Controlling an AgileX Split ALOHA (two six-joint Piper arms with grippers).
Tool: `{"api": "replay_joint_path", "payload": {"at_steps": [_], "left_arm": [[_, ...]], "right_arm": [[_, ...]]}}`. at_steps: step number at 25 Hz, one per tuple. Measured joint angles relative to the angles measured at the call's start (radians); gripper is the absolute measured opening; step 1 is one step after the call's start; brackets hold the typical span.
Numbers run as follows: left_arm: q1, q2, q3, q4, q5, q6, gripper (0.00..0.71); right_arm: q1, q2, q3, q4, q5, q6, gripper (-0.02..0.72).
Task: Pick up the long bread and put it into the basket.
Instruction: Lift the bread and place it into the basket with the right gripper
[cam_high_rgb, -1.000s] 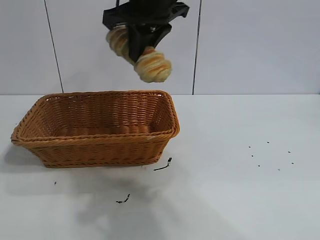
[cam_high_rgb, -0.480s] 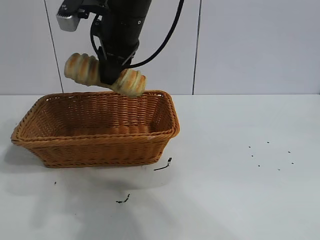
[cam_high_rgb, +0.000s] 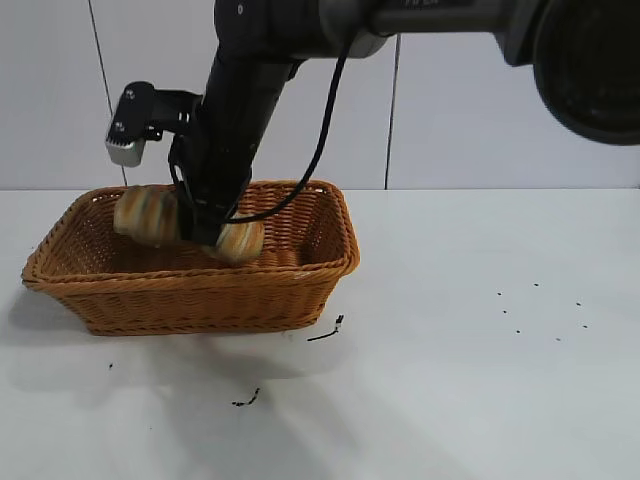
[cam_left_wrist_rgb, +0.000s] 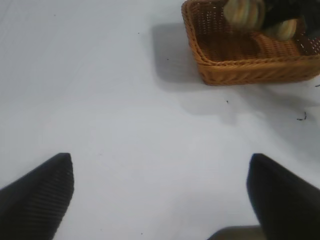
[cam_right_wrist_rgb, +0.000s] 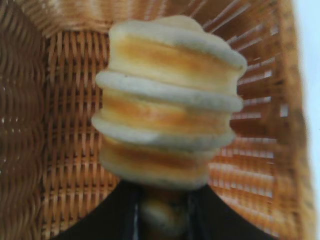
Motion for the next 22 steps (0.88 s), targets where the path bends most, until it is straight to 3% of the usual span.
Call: {"api": "replay_joint_path", "payload": {"at_steps": [2, 5, 14, 19, 22], "left_arm": [[0.000, 0.000, 0.000, 0.000, 0.000, 0.000, 0.693], [0.000, 0.000, 0.000, 0.000, 0.000, 0.000, 0.693], [0.000, 0.000, 0.000, 0.000, 0.000, 0.000, 0.693], [0.000, 0.000, 0.000, 0.000, 0.000, 0.000, 0.693], [0.000, 0.000, 0.000, 0.000, 0.000, 0.000, 0.693]], "right_arm": [[-0.009, 0.000, 0.000, 0.022, 0.000, 0.000, 0.574], [-0.022, -0.013, 0.000, 0.033, 0.001, 0.001, 0.666], [-0.027, -0.057, 0.000, 0.069, 0.029, 0.023, 0.689], [-0.027, -0.145, -0.003, 0.073, 0.059, 0.082, 0.689], [-0.028, -0.220, -0.005, 0.074, 0.074, 0.150, 0.689]]}}
